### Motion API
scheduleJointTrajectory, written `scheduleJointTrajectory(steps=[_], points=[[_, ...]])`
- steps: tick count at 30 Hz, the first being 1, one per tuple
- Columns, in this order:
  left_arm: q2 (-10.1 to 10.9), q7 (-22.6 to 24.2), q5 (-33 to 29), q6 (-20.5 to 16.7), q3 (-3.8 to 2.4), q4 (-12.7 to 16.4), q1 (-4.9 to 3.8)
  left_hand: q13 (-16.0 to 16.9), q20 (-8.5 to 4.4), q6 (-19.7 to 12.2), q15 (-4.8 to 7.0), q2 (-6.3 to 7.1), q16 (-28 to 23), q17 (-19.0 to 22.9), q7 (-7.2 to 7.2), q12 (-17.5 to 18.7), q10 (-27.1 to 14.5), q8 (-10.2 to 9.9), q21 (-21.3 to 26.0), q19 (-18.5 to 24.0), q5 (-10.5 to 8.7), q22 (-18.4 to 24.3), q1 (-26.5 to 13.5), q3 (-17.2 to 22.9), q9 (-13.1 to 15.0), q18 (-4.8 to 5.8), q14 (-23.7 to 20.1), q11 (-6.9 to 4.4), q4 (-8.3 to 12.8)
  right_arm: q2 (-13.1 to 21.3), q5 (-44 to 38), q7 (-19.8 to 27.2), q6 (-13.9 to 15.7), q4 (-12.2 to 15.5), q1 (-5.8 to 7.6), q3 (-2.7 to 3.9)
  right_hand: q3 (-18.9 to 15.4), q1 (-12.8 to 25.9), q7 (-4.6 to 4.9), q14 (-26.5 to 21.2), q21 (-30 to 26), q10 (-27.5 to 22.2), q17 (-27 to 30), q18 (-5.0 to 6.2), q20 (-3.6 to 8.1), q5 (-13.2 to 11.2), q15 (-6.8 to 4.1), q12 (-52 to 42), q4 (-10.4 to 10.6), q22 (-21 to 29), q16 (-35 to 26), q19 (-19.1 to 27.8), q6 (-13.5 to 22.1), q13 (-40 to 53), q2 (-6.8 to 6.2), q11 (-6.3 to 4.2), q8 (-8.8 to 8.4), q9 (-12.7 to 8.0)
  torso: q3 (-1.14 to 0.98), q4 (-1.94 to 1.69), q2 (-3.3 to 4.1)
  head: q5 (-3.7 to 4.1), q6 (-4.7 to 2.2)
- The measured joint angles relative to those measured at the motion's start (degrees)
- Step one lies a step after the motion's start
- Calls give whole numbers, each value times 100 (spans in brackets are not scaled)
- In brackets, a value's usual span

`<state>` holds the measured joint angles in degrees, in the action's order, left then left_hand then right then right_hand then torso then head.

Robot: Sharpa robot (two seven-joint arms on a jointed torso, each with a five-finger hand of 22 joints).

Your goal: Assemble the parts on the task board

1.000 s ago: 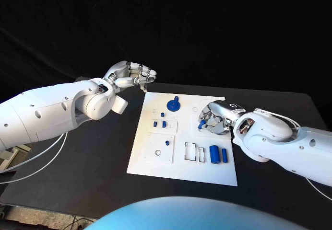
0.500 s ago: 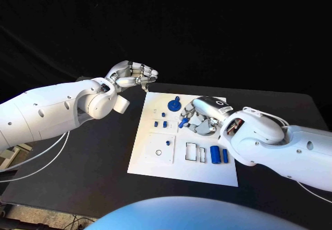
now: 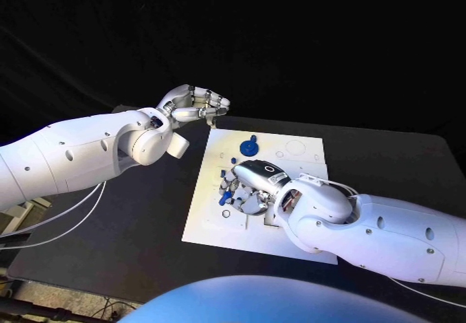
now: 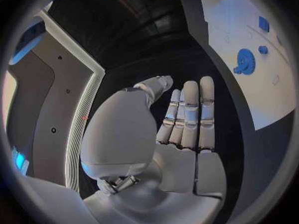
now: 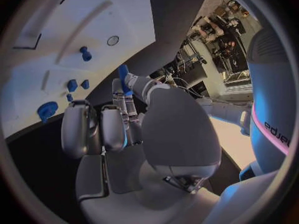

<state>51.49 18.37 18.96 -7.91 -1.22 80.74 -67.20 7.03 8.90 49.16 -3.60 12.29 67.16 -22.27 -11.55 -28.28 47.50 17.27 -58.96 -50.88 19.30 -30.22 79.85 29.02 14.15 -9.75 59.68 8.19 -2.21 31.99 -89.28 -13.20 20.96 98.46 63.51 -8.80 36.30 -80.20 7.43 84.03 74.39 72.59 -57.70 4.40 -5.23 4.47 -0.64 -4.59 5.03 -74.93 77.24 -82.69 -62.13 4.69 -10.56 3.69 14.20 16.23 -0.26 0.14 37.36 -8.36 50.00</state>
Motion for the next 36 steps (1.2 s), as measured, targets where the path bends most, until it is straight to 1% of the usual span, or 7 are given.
scheduleJointTrajectory(steps=[5,9,10,12,19,23,36], points=[[6,0,0,4,0,5,0,0,0,0,0,0,0,0,0,0,0,0,0,0,0,0,0,0,0,0,0,0,0,-114,-29,15,-110,-162,-121,-20,-7,40,-2,0,0,0,0,0,0,21,0,0,-25,0,0,0,18,0,10,0,1,0,-3,3,7,-25,0],[9,-4,0,5,1,7,0,0,0,0,0,0,0,0,0,0,0,0,0,0,0,0,0,0,0,0,0,0,0,-159,-54,19,-178,-245,-169,-26,-10,44,7,0,-30,0,17,0,0,77,0,27,-73,1,-1,0,40,0,14,0,3,0,-8,2,9,-38,0],[9,-5,0,6,1,8,0,0,0,0,0,0,0,0,0,0,0,0,0,0,0,0,0,0,0,0,0,0,0,-169,-63,20,-195,-261,-178,-28,-6,45,12,0,-39,0,21,0,0,78,0,31,-86,1,0,0,52,0,13,0,57,0,-9,1,9,-40,0],[11,-7,0,7,1,9,-1,0,0,0,0,0,0,0,0,0,0,0,0,0,0,0,0,0,0,0,0,0,0,-189,-86,20,-231,-291,-196,-29,1,59,14,0,-39,0,22,0,0,80,0,31,-94,1,-1,0,55,0,-1,1,68,0,-10,2,10,-46,0],[17,-12,0,10,1,13,-2,1,0,0,0,0,0,-1,0,0,0,0,0,0,0,0,0,0,0,0,0,0,0,-226,-166,9,-317,-361,-230,-33,1,92,14,0,-39,0,28,0,0,122,0,31,-94,1,-1,0,74,6,-14,2,103,0,-10,8,12,-52,0],[21,-17,0,12,1,13,-1,1,15,0,-21,0,0,-1,0,0,1,0,0,15,0,0,0,0,0,0,-21,0,0,-228,-222,-10,-359,-381,-239,-34,1,113,13,0,-39,1,28,0,0,123,0,31,-94,1,-1,0,78,9,-7,2,103,1,-10,4,9,-53,0],[33,-29,0,20,1,13,-1,1,15,0,-20,0,0,-1,0,0,1,0,0,15,0,0,0,0,0,0,-20,0,0,-168,-363,-68,-459,-382,-244,-34,1,127,12,0,-39,1,28,0,0,123,0,32,-125,2,-1,1,112,6,-9,4,103,3,-7,0,4,-35,0]])
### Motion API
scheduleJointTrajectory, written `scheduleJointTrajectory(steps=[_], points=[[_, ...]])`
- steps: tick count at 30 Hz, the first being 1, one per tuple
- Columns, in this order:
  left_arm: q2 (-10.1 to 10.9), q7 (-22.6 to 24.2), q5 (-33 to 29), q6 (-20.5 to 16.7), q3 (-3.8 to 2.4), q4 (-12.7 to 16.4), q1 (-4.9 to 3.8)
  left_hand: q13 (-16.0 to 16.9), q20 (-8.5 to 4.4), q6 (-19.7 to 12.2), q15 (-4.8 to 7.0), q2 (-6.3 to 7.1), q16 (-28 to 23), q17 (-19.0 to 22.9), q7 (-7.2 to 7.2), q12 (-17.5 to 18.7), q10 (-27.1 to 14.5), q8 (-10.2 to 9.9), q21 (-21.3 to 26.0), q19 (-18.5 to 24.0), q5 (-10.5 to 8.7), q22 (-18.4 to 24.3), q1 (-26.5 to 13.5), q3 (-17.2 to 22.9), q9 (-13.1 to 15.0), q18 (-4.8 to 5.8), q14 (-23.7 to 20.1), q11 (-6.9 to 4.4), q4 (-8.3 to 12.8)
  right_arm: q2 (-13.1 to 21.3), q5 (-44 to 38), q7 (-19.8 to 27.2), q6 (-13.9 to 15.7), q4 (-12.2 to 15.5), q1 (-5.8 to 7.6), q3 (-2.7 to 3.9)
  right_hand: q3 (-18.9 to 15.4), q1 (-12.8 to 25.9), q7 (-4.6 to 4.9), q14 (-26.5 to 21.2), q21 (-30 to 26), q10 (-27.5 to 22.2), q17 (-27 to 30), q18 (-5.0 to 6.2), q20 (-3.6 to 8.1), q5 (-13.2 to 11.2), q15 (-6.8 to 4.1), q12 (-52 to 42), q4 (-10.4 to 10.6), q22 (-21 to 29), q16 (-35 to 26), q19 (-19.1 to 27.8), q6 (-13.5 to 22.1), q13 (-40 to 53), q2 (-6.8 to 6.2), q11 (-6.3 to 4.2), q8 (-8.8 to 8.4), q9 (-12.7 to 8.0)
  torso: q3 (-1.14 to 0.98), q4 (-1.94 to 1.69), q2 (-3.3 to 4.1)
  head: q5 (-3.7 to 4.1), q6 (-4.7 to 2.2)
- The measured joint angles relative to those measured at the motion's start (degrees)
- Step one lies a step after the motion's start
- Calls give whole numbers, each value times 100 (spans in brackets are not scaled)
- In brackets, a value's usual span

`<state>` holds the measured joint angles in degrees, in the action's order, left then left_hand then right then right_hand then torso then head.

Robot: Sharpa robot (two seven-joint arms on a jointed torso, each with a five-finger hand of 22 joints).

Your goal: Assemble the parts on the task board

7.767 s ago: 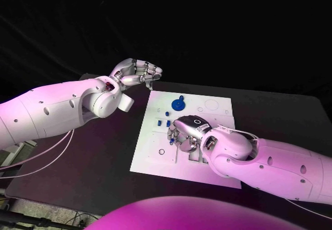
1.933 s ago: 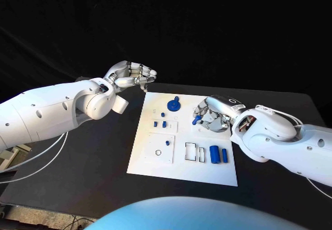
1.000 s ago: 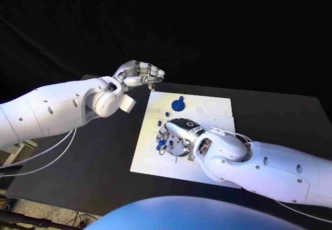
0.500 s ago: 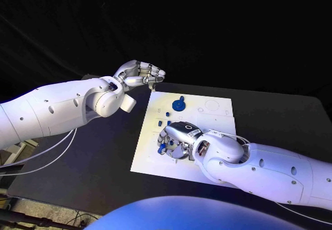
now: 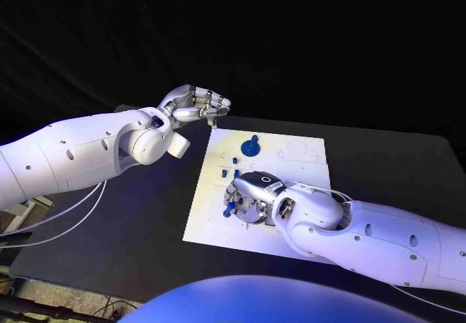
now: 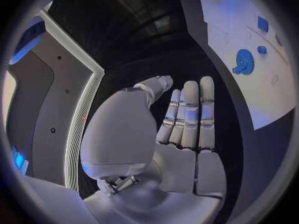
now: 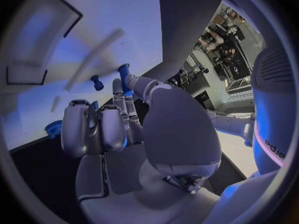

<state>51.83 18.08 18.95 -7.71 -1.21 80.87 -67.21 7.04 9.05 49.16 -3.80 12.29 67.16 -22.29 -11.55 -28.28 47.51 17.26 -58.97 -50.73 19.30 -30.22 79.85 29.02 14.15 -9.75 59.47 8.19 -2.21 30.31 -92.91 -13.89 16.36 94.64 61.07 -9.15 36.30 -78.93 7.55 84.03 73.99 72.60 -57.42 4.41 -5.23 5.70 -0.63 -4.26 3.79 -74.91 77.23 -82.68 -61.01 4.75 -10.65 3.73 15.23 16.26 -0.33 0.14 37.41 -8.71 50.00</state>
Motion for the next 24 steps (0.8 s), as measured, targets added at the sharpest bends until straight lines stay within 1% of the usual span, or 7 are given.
scheduleJointTrajectory(steps=[7,8,11,12,19,21,24], points=[[9,-6,0,4,0,-3,0,0,0,0,0,0,0,0,0,0,0,0,0,0,0,0,0,0,0,0,0,0,0,13,-41,-13,-61,13,-1,0,-1,0,-8,0,0,0,0,0,0,-3,0,1,0,0,0,0,12,-1,0,1,-1,17,0,1,0,-14,0],[9,-8,0,5,0,-2,0,0,0,0,0,0,0,0,0,0,0,0,0,0,0,0,0,0,0,0,0,0,0,13,-46,-16,-72,15,-1,0,-1,0,-8,0,0,0,0,0,0,-3,0,1,0,0,0,0,14,-1,0,1,-6,100,0,1,0,-14,0],[9,-10,0,7,0,-1,0,-5,0,0,0,0,0,5,0,0,0,0,0,0,0,0,0,0,0,0,0,0,0,6,-59,-25,-93,15,-1,2,-1,8,-10,0,0,0,0,0,0,-4,0,1,0,1,0,0,30,-1,-8,1,-9,146,1,4,1,-4,0],[9,-11,0,8,0,0,0,-5,0,0,0,0,0,5,0,0,0,0,0,0,0,0,0,0,0,0,0,0,0,-1,-65,-32,-102,15,-1,2,-1,8,-9,0,0,0,0,0,0,-4,0,0,-1,0,0,0,32,0,-8,1,-13,211,1,4,1,1,0],[9,-13,0,8,0,9,0,-5,-1,0,0,0,0,5,0,0,-21,0,0,-1,0,0,0,0,0,0,0,22,0,-91,-106,-97,-144,-34,-1,-3,-20,162,7,0,-23,7,42,0,-14,43,0,-4,-19,1,0,14,50,19,-68,7,16,212,3,-3,4,15,0],[9,-13,0,8,0,10,0,-4,-1,0,0,0,0,5,0,0,-21,0,0,-1,0,0,0,0,0,0,0,22,0,-120,-113,-114,-150,-51,-2,-9,-51,277,47,0,-38,-8,48,0,-22,109,0,-4,-50,1,0,22,158,19,-102,22,16,482,3,-7,4,16,0],[10,-13,0,8,0,11,-1,-4,-1,0,0,0,0,4,0,0,-21,0,0,-1,0,0,0,0,0,0,0,22,0,-151,-120,-124,-150,-58,-7,-13,-118,420,80,0,-47,-24,49,0,-41,212,0,-4,-48,1,0,42,307,29,-177,38,-92,552,5,-10,4,13,0]])
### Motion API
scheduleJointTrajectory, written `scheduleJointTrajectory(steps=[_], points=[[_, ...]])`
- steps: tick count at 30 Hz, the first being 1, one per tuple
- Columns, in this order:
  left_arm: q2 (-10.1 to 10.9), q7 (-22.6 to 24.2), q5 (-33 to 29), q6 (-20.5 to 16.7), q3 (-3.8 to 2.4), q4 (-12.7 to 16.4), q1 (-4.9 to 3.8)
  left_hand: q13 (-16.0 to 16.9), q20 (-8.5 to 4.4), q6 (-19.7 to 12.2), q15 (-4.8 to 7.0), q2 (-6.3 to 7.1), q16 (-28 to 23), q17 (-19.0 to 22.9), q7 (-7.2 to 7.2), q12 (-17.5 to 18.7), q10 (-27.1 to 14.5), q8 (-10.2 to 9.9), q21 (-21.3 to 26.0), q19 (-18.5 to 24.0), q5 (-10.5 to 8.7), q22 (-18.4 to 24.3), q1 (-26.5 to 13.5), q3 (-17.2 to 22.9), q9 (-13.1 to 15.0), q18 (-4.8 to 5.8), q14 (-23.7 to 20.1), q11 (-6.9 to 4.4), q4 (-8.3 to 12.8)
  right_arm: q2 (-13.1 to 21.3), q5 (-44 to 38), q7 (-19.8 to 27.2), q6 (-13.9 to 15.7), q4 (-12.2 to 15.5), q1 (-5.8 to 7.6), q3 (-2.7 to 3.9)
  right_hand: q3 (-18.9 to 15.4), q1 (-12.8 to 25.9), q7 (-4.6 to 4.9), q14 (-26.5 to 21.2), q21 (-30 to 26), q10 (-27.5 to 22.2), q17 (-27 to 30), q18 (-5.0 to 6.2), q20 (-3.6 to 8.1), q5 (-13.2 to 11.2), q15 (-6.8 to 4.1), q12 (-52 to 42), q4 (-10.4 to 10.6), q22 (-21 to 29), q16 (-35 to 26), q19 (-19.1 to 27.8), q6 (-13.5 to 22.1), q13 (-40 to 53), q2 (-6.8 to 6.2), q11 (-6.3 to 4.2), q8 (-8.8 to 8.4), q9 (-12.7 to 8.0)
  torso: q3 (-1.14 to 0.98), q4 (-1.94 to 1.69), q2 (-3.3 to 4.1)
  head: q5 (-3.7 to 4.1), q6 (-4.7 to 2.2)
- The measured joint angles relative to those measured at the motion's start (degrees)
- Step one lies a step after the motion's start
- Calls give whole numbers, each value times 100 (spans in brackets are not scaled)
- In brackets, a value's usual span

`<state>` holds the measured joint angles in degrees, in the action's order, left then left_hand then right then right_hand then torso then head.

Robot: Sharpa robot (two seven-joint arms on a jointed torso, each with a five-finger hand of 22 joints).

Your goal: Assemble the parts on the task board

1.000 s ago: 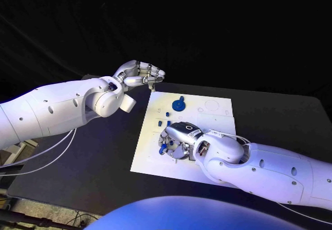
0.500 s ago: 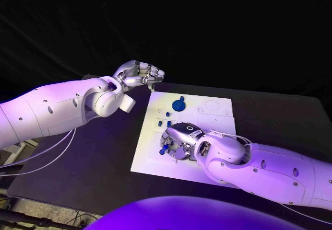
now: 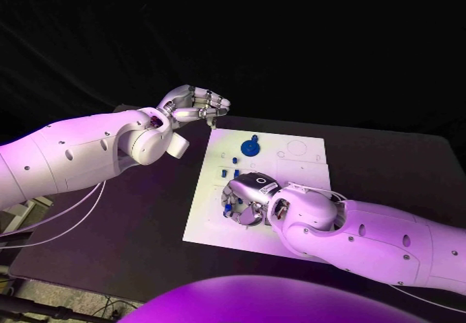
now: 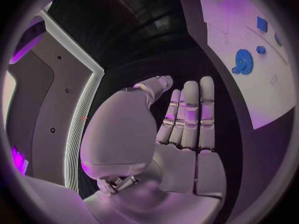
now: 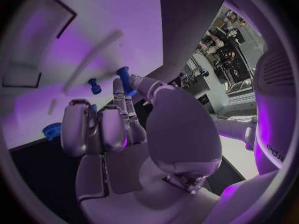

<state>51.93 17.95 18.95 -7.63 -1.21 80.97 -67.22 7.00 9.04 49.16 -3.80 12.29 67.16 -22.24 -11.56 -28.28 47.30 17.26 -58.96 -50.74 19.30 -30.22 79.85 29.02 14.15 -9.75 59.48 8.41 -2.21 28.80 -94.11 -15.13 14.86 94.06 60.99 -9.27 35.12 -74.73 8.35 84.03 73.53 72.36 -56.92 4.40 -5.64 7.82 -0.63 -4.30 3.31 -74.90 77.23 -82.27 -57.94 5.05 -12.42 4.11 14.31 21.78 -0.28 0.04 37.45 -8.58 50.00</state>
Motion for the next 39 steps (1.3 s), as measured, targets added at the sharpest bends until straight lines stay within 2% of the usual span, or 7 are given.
scheduleJointTrajectory(steps=[19,21,23,25,31,35,39], points=[[6,0,0,3,0,-1,2,0,-2,0,0,0,0,-1,0,-15,0,0,0,-2,0,0,0,0,0,0,0,0,0,271,-11,-91,312,239,-13,-2,-388,195,-18,0,-137,-65,63,0,1,23,0,0,47,-4,0,43,1093,91,-261,-24,-621,-247,-6,13,-7,24,0],[8,0,0,3,0,-3,2,1,-2,0,0,0,0,-1,0,-30,0,0,0,-2,0,0,0,0,0,0,0,0,0,413,-9,-92,385,398,-12,17,-839,132,-80,0,-142,-95,63,0,15,-63,0,0,101,-4,0,51,1384,124,-245,-55,-756,-322,-8,14,-9,26,0],[10,0,0,4,0,-5,2,1,-2,0,0,0,0,0,0,-31,0,0,0,-2,0,0,0,0,0,0,0,0,0,578,8,-89,482,579,9,42,-2045,-369,-132,0,-142,-135,43,1,64,-88,0,-20,382,-4,0,21,1649,195,52,-95,-872,-424,-8,15,-11,37,0],[12,0,0,6,0,-9,2,1,-2,0,0,0,0,-1,0,-31,0,0,0,-3,0,0,0,0,0,0,0,0,0,800,54,-68,619,791,70,75,-2509,-629,-101,-21,-142,-133,-12,0,64,-88,-21,-51,639,-4,0,21,1549,249,159,-92,-874,-409,-8,19,-15,54,0],[24,-1,0,10,5,-14,1,1,-3,0,0,0,0,-1,0,-32,1,0,0,-3,0,0,0,0,0,0,0,0,0,1666,756,32,970,1229,420,131,-2588,-922,54,-7,-142,166,-37,0,30,3,-7,-272,938,-3,34,-13,680,433,238,0,-424,-237,-3,35,-31,152,0],[45,-4,0,11,15,-13,2,1,-3,0,21,0,0,5,0,-32,-20,24,0,-3,0,0,0,0,0,0,-20,-21,0,2351,1569,42,1027,1320,573,136,-2699,-660,-65,-6,31,557,-268,0,93,456,-74,-1214,1284,-3,173,-94,442,1186,134,-129,-78,-131,4,60,-53,266,0],[64,-6,0,10,16,22,2,1,-3,0,21,0,0,5,0,-32,-20,25,0,-3,0,0,0,0,0,0,-20,-21,0,2879,2196,-5,1017,1366,607,96,-2924,-389,-140,-11,460,483,-1157,-136,155,698,-136,-5412,1310,-3,576,-156,617,5547,270,-197,512,178,12,85,-67,402,0]])
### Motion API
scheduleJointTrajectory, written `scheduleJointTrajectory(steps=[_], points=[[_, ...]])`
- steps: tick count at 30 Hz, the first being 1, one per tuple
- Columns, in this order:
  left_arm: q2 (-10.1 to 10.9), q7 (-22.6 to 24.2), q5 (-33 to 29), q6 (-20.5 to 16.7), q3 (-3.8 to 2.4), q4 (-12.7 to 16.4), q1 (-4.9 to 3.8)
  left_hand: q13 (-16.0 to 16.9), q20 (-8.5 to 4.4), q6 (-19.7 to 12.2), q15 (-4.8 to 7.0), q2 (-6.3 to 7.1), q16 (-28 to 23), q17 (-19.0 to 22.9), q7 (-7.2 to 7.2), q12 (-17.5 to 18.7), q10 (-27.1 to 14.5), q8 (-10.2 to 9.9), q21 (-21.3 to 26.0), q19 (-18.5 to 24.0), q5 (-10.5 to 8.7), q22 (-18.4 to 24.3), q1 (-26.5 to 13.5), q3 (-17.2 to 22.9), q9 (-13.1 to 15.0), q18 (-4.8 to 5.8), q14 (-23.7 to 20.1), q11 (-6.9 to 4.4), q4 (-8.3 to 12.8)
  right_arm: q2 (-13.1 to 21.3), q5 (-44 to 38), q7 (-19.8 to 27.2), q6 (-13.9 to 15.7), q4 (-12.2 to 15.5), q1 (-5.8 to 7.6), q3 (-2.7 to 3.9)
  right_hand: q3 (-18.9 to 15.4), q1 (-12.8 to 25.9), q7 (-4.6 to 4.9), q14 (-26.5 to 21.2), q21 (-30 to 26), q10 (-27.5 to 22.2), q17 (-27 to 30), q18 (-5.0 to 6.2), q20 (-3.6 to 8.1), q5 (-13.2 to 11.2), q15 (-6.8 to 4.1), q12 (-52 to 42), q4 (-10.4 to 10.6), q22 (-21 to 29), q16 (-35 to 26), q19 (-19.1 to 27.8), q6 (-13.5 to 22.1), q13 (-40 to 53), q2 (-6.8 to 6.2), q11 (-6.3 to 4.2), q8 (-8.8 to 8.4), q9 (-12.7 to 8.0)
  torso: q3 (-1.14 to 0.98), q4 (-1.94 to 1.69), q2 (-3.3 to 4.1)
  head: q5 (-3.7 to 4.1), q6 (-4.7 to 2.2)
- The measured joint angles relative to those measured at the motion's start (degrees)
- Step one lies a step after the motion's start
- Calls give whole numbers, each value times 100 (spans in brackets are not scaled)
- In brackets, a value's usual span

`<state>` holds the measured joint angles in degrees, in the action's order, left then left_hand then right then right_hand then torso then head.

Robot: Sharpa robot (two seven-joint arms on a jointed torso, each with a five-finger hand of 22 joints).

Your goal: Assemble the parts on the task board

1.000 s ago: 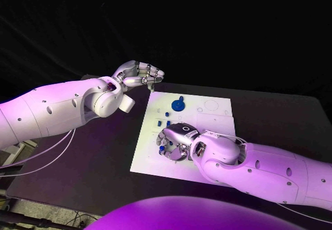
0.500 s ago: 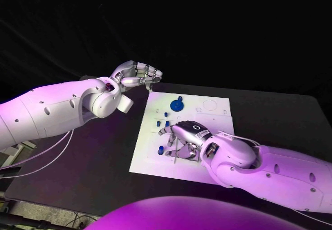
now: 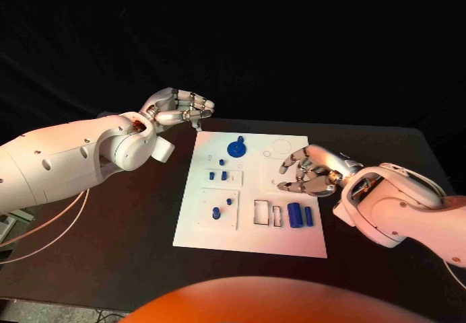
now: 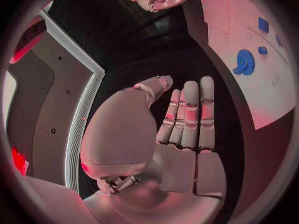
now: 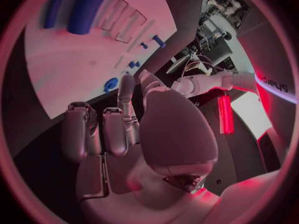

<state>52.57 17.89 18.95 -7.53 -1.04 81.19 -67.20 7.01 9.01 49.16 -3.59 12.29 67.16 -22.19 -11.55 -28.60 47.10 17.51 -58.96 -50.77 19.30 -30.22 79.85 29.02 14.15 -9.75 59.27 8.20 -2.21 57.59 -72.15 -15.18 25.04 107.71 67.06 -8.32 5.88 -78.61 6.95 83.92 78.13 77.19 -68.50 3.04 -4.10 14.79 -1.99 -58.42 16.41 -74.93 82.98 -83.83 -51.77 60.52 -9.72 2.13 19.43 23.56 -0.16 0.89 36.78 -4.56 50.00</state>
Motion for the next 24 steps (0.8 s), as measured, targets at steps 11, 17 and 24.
scheduleJointTrajectory(steps=[11,17,24], points=[[43,-1,0,-1,18,81,5,0,0,0,0,0,0,0,0,0,0,0,0,0,0,0,0,0,0,0,0,0,0,561,431,-342,-53,170,-430,-63,-311,304,1,0,382,400,-647,-90,0,42,1,-1918,38,0,290,0,60,1444,80,11,312,92,-9,94,-32,173,0],[43,-2,0,0,23,98,8,-5,0,0,0,0,0,0,0,0,0,0,0,0,0,0,0,0,0,0,0,0,0,482,290,-589,-56,136,-636,-71,-401,407,-19,0,409,400,-647,-90,0,42,1,-1918,39,1,290,1,80,1444,119,12,340,97,-14,113,-41,190,0],[52,-2,0,2,29,101,13,-4,0,0,0,0,0,0,0,0,0,0,0,0,0,0,0,0,0,0,0,0,0,308,96,-771,-52,72,-749,-71,-437,458,-19,0,473,399,-647,-90,0,42,1,-1957,35,1,290,1,80,1444,129,12,340,97,-14,112,-39,197,0]])
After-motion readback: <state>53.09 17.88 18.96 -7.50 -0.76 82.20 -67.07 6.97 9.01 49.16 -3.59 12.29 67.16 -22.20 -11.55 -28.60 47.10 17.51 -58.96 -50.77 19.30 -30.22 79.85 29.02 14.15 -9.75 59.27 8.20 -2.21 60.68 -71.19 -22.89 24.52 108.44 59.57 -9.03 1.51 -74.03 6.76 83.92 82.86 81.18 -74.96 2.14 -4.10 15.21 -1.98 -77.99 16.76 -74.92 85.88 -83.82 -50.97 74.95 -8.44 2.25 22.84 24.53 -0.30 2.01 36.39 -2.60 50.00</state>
